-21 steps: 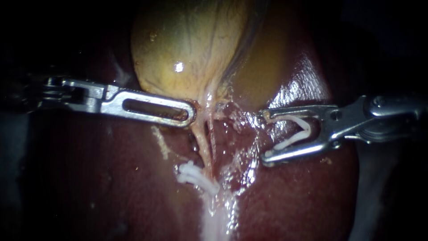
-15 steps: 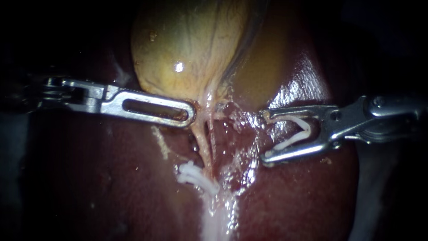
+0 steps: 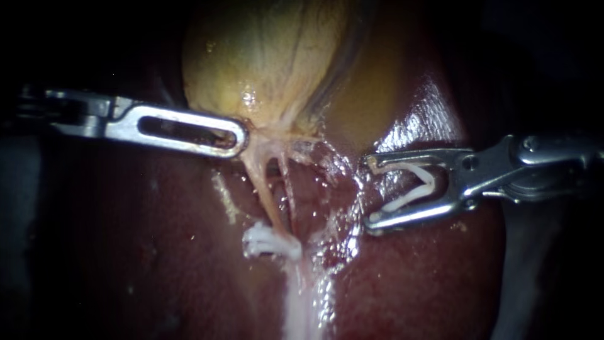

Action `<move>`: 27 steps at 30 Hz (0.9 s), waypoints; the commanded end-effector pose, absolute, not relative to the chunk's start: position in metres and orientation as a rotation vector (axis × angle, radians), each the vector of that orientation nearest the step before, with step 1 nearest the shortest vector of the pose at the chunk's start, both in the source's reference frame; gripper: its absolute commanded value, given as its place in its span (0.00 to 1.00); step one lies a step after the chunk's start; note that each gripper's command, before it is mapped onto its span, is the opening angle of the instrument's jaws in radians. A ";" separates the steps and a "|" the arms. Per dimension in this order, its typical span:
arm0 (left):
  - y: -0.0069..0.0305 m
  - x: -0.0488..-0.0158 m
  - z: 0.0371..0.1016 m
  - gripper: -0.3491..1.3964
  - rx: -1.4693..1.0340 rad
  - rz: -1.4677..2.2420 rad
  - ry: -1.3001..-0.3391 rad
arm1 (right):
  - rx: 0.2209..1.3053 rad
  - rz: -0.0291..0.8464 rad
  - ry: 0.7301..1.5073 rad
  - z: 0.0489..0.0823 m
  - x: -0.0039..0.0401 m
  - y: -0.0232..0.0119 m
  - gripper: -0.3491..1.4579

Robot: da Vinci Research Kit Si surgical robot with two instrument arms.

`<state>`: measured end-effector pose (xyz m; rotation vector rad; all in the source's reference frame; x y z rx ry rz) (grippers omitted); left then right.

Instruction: Clipping third clip left tube

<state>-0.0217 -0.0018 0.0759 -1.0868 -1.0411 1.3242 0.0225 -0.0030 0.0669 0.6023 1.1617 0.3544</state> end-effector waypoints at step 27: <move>-0.0018 -0.0213 0.0749 0.00 -1.100 1.324 -1.038 | 0.598 0.381 1.156 0.0688 0.0293 -0.0038 0.47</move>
